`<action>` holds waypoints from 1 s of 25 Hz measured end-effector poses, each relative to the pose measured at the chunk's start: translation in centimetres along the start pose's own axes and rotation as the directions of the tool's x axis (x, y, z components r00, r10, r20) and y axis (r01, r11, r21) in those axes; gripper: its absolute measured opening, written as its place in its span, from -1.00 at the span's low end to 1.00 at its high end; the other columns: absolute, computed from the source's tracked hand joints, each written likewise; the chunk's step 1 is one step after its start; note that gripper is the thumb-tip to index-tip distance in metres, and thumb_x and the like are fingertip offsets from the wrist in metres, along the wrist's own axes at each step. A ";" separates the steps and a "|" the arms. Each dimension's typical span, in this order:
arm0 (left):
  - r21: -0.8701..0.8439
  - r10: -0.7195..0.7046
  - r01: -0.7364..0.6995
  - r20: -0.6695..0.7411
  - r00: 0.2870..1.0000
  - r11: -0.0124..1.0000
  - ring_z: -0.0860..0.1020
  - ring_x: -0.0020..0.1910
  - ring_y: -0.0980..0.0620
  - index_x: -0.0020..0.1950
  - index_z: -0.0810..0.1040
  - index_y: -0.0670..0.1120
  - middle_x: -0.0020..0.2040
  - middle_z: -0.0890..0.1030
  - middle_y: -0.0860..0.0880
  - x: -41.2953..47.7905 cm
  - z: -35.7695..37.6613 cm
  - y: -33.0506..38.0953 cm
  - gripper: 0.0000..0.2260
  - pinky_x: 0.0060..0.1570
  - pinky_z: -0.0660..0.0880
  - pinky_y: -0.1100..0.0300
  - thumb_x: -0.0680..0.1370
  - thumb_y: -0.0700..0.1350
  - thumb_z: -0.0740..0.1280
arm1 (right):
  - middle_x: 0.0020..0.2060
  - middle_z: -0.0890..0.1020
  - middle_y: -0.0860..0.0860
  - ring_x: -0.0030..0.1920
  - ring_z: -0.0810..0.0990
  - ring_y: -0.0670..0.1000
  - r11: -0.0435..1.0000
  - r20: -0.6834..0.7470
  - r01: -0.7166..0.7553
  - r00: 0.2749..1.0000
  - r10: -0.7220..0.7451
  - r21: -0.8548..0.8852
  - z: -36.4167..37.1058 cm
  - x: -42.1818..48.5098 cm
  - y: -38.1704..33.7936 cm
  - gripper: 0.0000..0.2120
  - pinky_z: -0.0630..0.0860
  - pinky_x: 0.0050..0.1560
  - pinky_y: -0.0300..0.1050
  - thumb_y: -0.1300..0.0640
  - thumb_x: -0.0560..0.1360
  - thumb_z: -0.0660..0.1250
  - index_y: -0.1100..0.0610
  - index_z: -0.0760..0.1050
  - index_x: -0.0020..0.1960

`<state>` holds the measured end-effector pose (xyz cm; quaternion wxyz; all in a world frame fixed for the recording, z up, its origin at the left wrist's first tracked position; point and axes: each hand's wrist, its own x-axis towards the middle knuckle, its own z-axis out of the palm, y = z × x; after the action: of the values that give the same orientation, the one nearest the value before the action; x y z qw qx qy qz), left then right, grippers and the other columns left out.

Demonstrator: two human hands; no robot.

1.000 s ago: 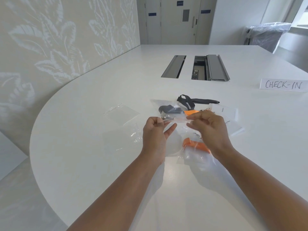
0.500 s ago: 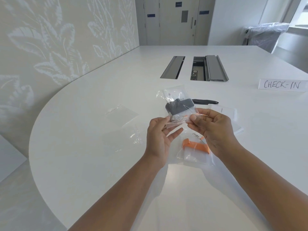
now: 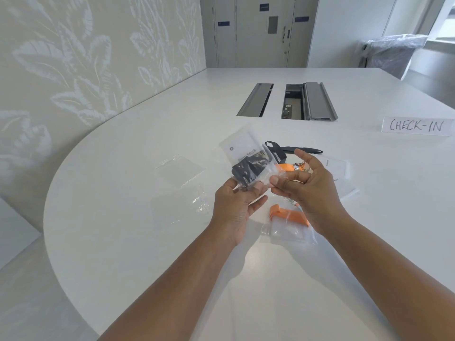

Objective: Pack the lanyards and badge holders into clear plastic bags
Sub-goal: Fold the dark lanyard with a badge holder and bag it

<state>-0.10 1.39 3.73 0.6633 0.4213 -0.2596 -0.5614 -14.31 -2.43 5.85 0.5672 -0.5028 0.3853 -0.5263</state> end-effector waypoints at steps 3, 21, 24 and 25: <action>0.004 0.018 -0.018 -0.041 0.999 1.000 0.69 -0.17 0.02 0.03 0.59 -0.17 -0.06 0.66 -0.17 0.1 -0.1 -0.1 -0.84 -0.03 0.63 0.10 0.51 -0.37 0.39 | -0.19 0.72 0.17 -0.18 0.73 0.11 0.995 -0.008 0.002 1.000 -0.001 0.095 0.0 0.0 -0.1 -0.15 0.65 -0.12 -0.08 0.32 0.42 0.48 0.14 0.09 0.57; 0.041 0.011 -0.008 -0.078 0.997 0.999 0.69 -0.19 0.03 0.00 0.57 -0.17 -0.10 0.66 -0.15 0.2 -0.1 -0.1 -0.87 -0.04 0.63 0.13 0.51 -0.35 0.40 | -0.12 0.66 0.12 -0.09 0.66 0.03 0.971 -0.068 -0.062 0.995 0.079 0.233 0.4 0.6 0.4 -0.26 0.63 -0.02 -0.13 0.37 0.45 0.44 0.13 0.20 0.53; 0.044 0.026 -0.022 -0.077 0.997 0.999 0.70 -0.18 0.03 0.02 0.58 -0.18 -0.10 0.66 -0.15 0.2 -0.1 -0.2 -0.86 -0.03 0.63 0.13 0.51 -0.35 0.40 | -0.11 0.67 0.10 -0.06 0.67 0.08 0.966 -0.051 -0.111 0.991 0.127 0.232 0.7 0.2 0.3 -0.22 0.65 0.00 -0.09 0.35 0.44 0.46 0.11 0.17 0.54; 0.050 0.031 -0.027 -0.073 0.997 0.998 0.70 -0.18 0.03 0.03 0.58 -0.18 -0.10 0.67 -0.14 0.2 -0.1 -0.2 -0.85 -0.02 0.63 0.12 0.51 -0.35 0.40 | -0.16 0.68 0.08 -0.09 0.68 0.07 0.967 -0.052 -0.120 0.989 0.135 0.223 0.7 0.2 0.4 -0.22 0.65 0.02 -0.08 0.35 0.44 0.47 0.10 0.17 0.54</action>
<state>-0.08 1.18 3.44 0.6701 0.4542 -0.2546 -0.5291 -13.48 -2.51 5.62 0.6388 -0.3934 0.3751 -0.5444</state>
